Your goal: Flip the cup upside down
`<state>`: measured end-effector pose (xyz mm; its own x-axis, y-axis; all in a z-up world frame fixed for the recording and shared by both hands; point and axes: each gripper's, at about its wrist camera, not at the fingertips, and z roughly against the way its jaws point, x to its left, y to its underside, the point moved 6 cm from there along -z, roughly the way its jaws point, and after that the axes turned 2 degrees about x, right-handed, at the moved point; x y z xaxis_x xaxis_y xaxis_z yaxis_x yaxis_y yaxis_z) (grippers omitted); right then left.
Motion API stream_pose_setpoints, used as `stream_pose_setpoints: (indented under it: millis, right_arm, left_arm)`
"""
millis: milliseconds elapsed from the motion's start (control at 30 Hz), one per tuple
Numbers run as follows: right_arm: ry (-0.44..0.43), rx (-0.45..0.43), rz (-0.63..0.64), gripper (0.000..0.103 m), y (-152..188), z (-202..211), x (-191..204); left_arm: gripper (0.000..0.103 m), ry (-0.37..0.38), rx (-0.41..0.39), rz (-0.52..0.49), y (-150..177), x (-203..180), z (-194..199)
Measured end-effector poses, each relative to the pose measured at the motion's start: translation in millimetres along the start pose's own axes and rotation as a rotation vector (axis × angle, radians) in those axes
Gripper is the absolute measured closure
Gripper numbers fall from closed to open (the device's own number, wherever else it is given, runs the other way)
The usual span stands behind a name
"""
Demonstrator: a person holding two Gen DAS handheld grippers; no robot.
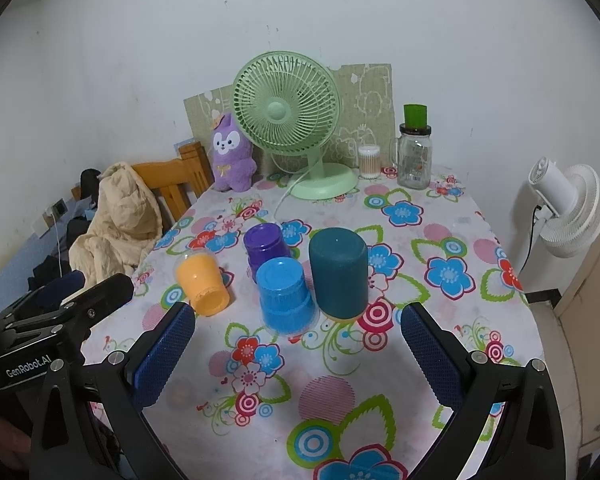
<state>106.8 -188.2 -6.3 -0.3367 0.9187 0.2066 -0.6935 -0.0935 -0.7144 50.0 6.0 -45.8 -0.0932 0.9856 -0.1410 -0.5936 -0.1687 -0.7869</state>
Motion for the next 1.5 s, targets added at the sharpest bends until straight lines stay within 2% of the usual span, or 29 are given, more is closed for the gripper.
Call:
stream_pose_setpoints:
  millis: [333, 733, 1000, 1267, 1500]
  right_arm:
    - [0.016, 0.033, -0.020, 0.000, -0.5, -19.0, -12.5]
    - [0.045, 0.109, -0.040, 0.000, -2.2, -63.7, -38.8]
    - [0.051, 0.141, -0.042, 0.000, -14.4, -92.6, -59.3]
    - [0.001, 0.152, -0.015, 0.000, -31.6, -108.3, -57.6]
    - [-0.034, 0.231, -0.052, 0.000, -25.3, -140.3, -63.6]
  left_arm:
    - [0.000, 0.002, 0.045, -0.008, 2.6, -1.0, -21.6]
    - [0.000, 0.022, 0.127, -0.087, 3.5, -19.6, -75.6]
    - [0.000, 0.006, 0.179, -0.119, -0.2, -30.1, -110.0]
    - [0.000, -0.018, 0.213, -0.177, -2.7, -39.5, -135.1]
    - [0.000, -0.019, 0.231, -0.213, -2.5, -45.8, -147.1]
